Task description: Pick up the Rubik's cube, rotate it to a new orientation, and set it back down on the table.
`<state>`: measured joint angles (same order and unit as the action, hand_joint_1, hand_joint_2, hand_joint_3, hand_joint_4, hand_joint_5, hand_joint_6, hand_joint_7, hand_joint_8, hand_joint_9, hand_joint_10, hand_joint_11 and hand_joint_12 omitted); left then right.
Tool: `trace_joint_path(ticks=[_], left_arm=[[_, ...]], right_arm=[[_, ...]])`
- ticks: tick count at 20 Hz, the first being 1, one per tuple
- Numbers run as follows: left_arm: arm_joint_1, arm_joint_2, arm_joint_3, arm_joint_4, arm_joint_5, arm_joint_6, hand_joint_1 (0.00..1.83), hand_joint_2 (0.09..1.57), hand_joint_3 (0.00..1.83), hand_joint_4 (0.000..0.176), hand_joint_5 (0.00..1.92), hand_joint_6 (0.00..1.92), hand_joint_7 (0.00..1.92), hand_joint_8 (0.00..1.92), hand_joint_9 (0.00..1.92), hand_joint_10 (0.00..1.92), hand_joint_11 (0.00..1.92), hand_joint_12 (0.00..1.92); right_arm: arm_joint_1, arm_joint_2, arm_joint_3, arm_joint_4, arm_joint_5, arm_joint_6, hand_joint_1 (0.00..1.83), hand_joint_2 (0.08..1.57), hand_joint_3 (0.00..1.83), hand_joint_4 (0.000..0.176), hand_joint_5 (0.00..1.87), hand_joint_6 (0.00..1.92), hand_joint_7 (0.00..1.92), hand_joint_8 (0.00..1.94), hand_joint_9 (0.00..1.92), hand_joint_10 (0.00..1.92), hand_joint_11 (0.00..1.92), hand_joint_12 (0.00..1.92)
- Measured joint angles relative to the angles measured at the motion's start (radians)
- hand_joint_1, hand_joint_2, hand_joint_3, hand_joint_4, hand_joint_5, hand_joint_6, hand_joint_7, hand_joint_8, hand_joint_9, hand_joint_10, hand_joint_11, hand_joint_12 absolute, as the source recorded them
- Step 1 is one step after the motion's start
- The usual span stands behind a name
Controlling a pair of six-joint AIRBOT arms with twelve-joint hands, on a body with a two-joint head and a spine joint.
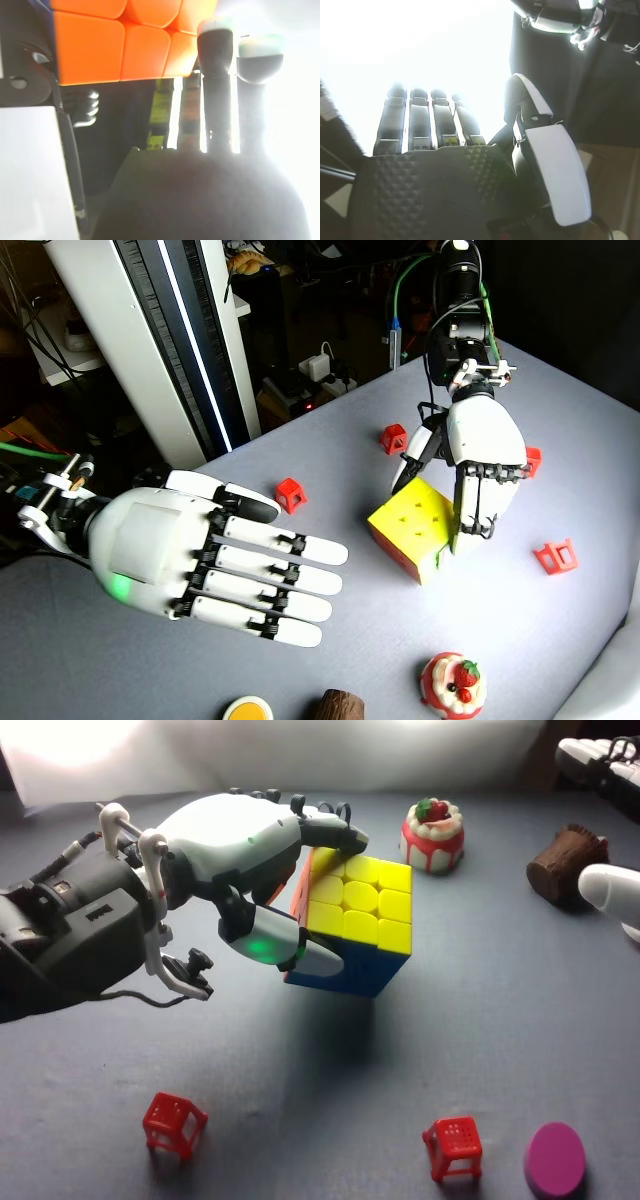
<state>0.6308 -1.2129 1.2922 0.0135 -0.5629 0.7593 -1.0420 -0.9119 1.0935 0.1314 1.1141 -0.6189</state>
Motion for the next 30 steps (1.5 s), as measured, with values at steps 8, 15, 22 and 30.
trace_joint_path(ticks=[8,15,22,30], left_arm=[[0.019,0.044,-0.047,0.059,-0.142,-0.043,1.22,1.20,0.00,0.000,0.81,1.10,0.86,1.46,0.83,1.77,0.80,1.92],[0.019,0.056,-0.068,0.112,-0.194,-0.065,1.23,1.21,0.00,0.000,0.80,1.07,0.83,1.56,0.98,1.86,1.00,1.92],[0.013,0.058,-0.082,0.138,-0.238,-0.077,1.24,1.25,0.00,0.000,0.86,1.02,0.88,1.48,1.01,1.85,1.04,1.92],[0.009,0.069,-0.082,0.140,-0.238,-0.077,1.26,1.22,0.00,0.000,0.97,0.85,0.90,1.42,0.96,1.76,0.97,1.91]], right_arm=[[0.059,-0.141,0.146,-0.093,-0.045,0.000,0.00,1.42,0.00,0.000,0.03,0.01,0.11,0.01,0.09,0.24,0.00,0.77],[0.104,-0.232,0.241,-0.137,-0.107,0.000,0.00,1.39,0.00,0.000,0.01,0.01,0.00,0.00,0.00,0.01,0.00,0.00],[0.115,-0.282,0.272,-0.189,-0.157,0.001,0.00,1.40,0.00,0.000,0.00,0.00,0.00,0.00,0.00,0.00,0.02,0.01],[0.116,-0.267,0.220,-0.248,-0.137,-0.002,0.00,1.41,0.00,0.000,0.11,0.02,0.19,0.01,0.21,0.12,0.00,0.81]])
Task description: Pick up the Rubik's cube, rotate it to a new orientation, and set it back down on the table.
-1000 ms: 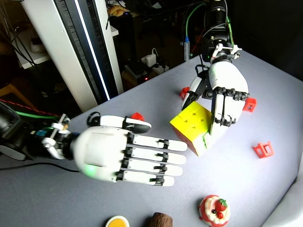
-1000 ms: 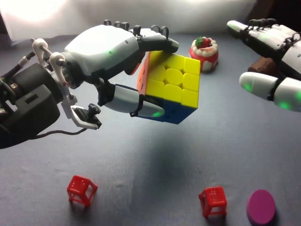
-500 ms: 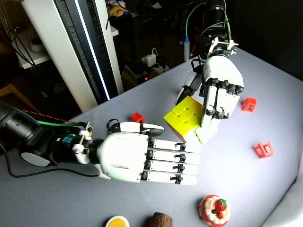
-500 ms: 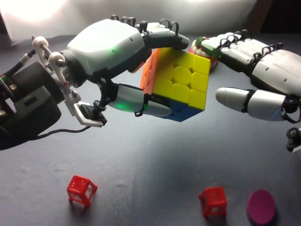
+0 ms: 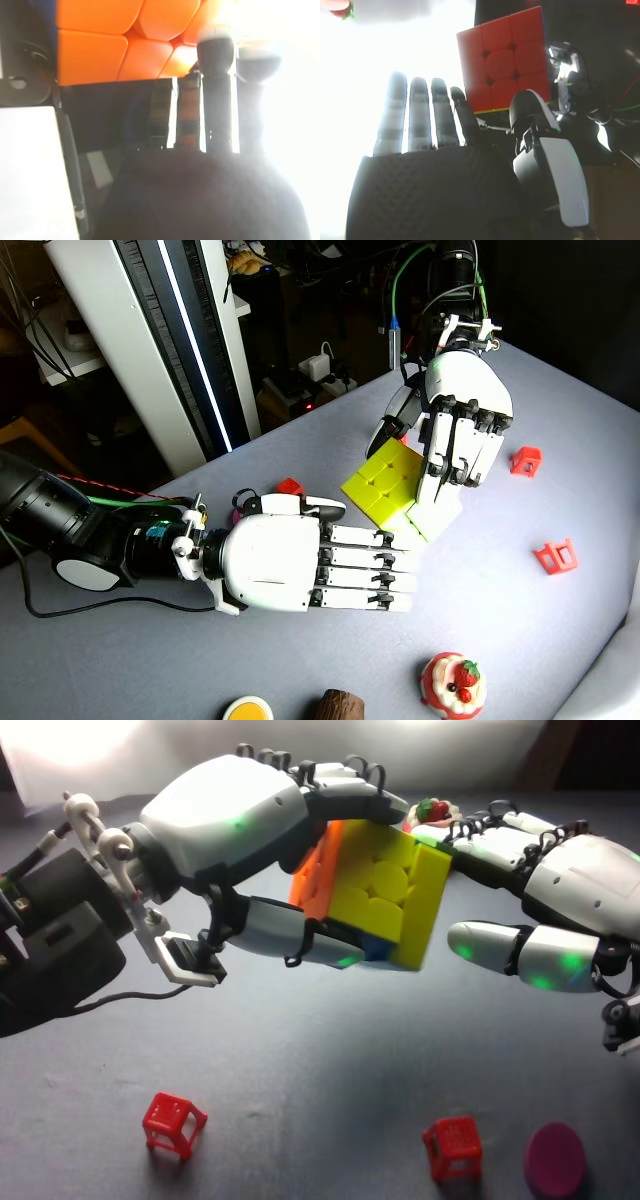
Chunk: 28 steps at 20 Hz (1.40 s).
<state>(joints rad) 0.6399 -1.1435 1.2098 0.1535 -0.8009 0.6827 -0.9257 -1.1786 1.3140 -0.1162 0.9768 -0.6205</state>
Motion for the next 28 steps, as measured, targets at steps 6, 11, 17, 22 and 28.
trace_joint_path(ticks=[6,11,17,22,28], left_arm=[[0.000,0.003,0.001,-0.042,-0.008,0.011,1.19,1.26,0.00,0.000,0.87,1.37,0.65,1.37,0.52,1.71,0.54,1.92],[0.002,0.002,0.001,-0.065,-0.026,0.016,1.23,1.25,0.00,0.000,0.80,1.09,0.85,1.52,1.12,1.79,1.16,1.92],[0.013,0.004,0.001,-0.086,-0.047,0.021,1.14,1.18,0.00,0.000,0.89,1.17,1.10,1.92,1.31,1.92,1.43,1.92],[0.013,0.004,0.001,-0.088,-0.047,0.022,1.14,1.16,0.00,0.000,0.90,1.15,1.05,1.88,1.24,1.92,1.35,1.92],[0.016,-0.023,0.030,-0.120,-0.037,0.022,1.23,0.80,0.79,0.000,0.90,1.22,0.90,1.60,1.04,1.80,1.04,1.92]], right_arm=[[0.001,0.057,-0.085,-0.074,0.064,0.002,0.00,1.41,0.00,0.000,0.04,0.02,0.10,0.00,0.10,0.38,0.00,0.92],[-0.026,0.099,-0.158,-0.095,0.132,0.002,0.00,1.42,0.00,0.000,0.01,0.02,0.04,0.01,0.00,0.39,0.00,0.37],[-0.053,0.101,-0.178,-0.106,0.151,0.002,0.00,1.42,0.00,0.000,0.00,0.39,0.16,0.05,0.00,0.79,0.00,1.43],[-0.064,0.101,-0.178,-0.108,0.155,0.002,0.00,1.43,0.00,0.000,0.00,0.47,0.21,0.08,0.00,0.91,0.00,1.55],[-0.064,0.165,-0.224,-0.048,0.195,0.002,0.07,1.42,0.00,0.000,0.09,0.19,0.11,0.03,0.00,0.63,0.00,1.28]])
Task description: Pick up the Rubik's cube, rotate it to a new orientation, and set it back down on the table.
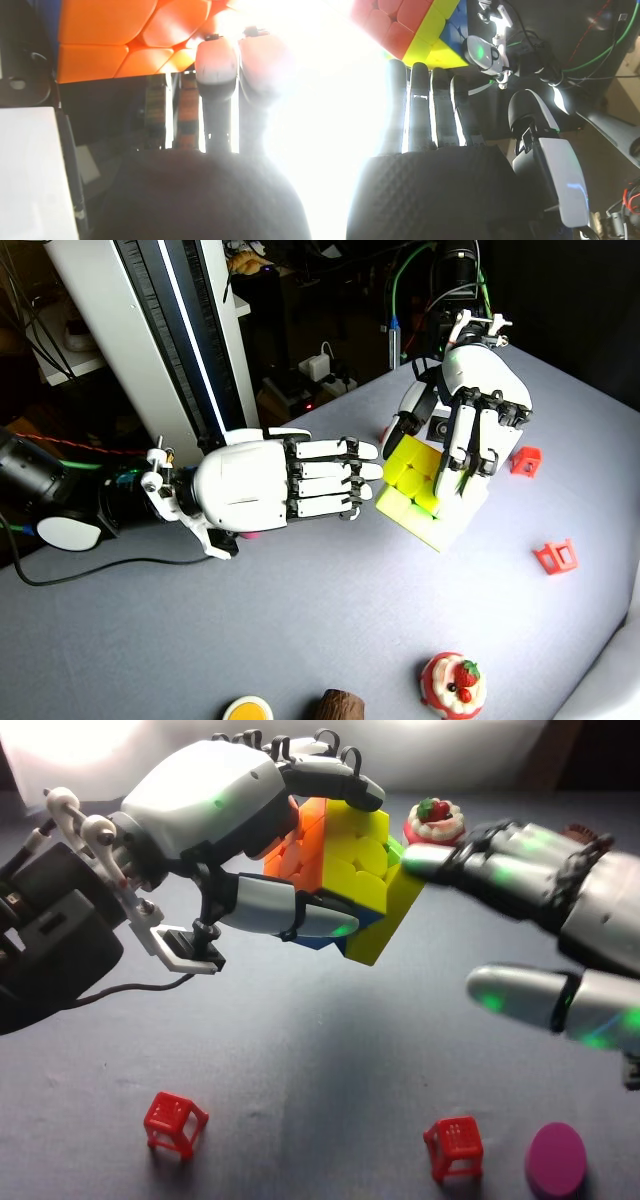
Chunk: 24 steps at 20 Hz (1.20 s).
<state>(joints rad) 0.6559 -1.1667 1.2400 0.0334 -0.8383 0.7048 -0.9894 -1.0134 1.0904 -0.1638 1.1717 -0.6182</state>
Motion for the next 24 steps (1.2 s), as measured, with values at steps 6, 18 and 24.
trace_joint_path(ticks=[6,18,24], left_arm=[[0.071,-0.089,0.117,-0.092,0.019,-0.191,1.16,1.21,0.12,0.000,0.64,1.40,0.79,1.55,0.84,1.91,0.95,1.92],[0.187,0.001,0.042,-0.192,-0.007,-0.122,0.65,1.01,0.00,0.110,0.11,0.12,0.04,0.00,0.00,0.02,0.00,0.06],[0.167,0.089,-0.028,-0.119,-0.064,-0.037,0.63,0.95,0.00,0.114,0.05,0.02,0.00,0.00,0.00,0.00,0.00,0.00]], right_arm=[[-0.016,0.047,-0.005,0.126,0.089,-0.001,0.00,1.44,0.00,0.000,0.01,0.55,0.25,0.05,0.00,0.73,0.00,1.17],[-0.025,0.045,-0.006,0.127,0.097,0.000,0.00,1.44,0.00,0.000,0.06,0.43,0.25,0.00,0.00,0.65,0.00,1.11],[-0.026,0.047,-0.005,0.138,0.099,-0.001,0.00,1.45,0.00,0.000,0.04,0.51,0.24,0.00,0.00,0.69,0.00,1.13]])
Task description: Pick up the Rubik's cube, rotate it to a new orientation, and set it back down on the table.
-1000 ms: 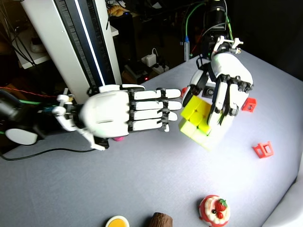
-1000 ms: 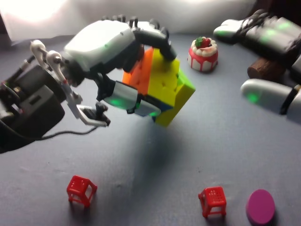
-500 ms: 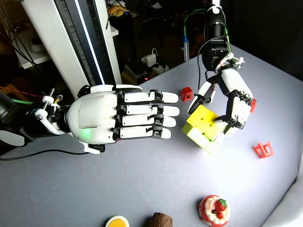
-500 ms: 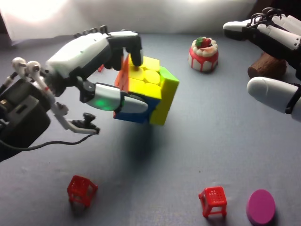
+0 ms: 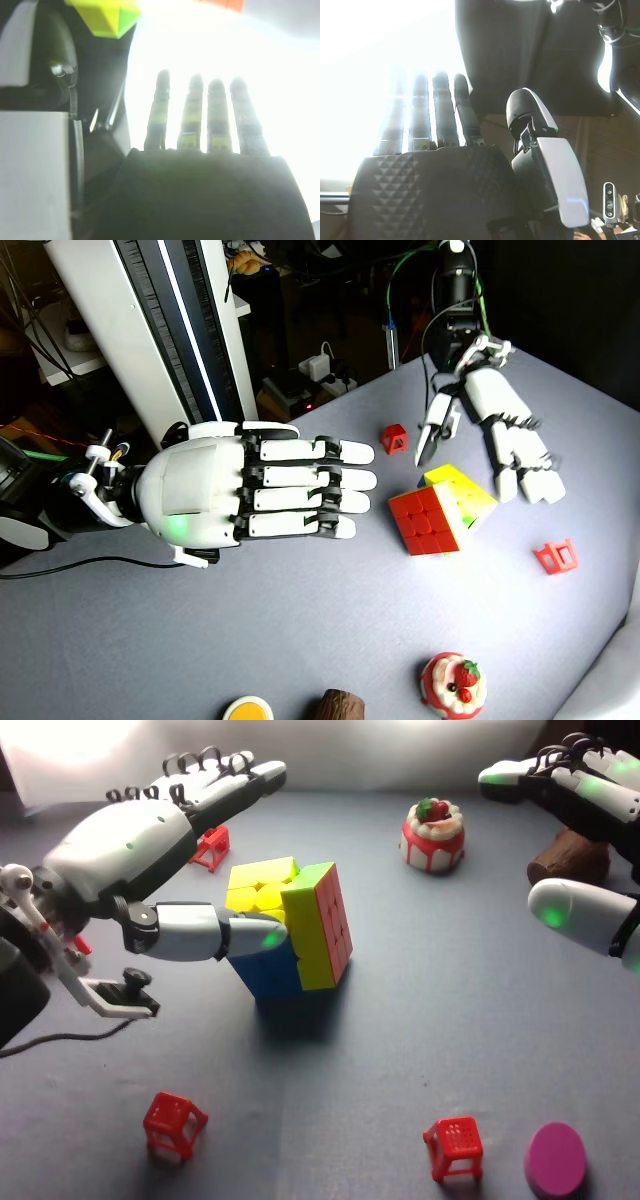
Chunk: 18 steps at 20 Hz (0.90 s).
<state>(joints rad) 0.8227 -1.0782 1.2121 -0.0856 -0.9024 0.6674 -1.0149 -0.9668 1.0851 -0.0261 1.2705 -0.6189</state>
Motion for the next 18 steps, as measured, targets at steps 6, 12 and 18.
trace_joint_path(ticks=[6,12,18], left_arm=[[-0.069,0.032,-0.013,0.188,0.188,0.044,0.02,1.12,0.02,0.042,0.00,0.00,0.00,0.00,0.00,0.00,0.00,0.00],[-0.077,0.002,0.000,0.371,0.336,-0.050,0.01,1.14,0.01,0.000,0.00,0.00,0.00,0.00,0.00,0.00,0.00,0.00],[-0.052,0.017,-0.048,0.532,0.348,-0.121,0.00,1.10,0.00,0.000,0.00,0.00,0.00,0.00,0.00,0.00,0.00,0.00]], right_arm=[[0.000,0.001,0.000,0.000,0.002,0.000,0.00,1.45,0.00,0.000,0.00,0.56,0.23,0.00,0.00,0.73,0.00,1.20],[-0.011,0.002,0.000,0.003,0.003,0.000,0.00,1.45,0.00,0.000,0.01,0.55,0.24,0.00,0.00,0.62,0.00,1.08],[-0.011,0.002,0.000,0.007,0.003,0.000,0.00,1.45,0.00,0.000,0.02,0.53,0.22,0.01,0.00,0.57,0.00,1.05]])
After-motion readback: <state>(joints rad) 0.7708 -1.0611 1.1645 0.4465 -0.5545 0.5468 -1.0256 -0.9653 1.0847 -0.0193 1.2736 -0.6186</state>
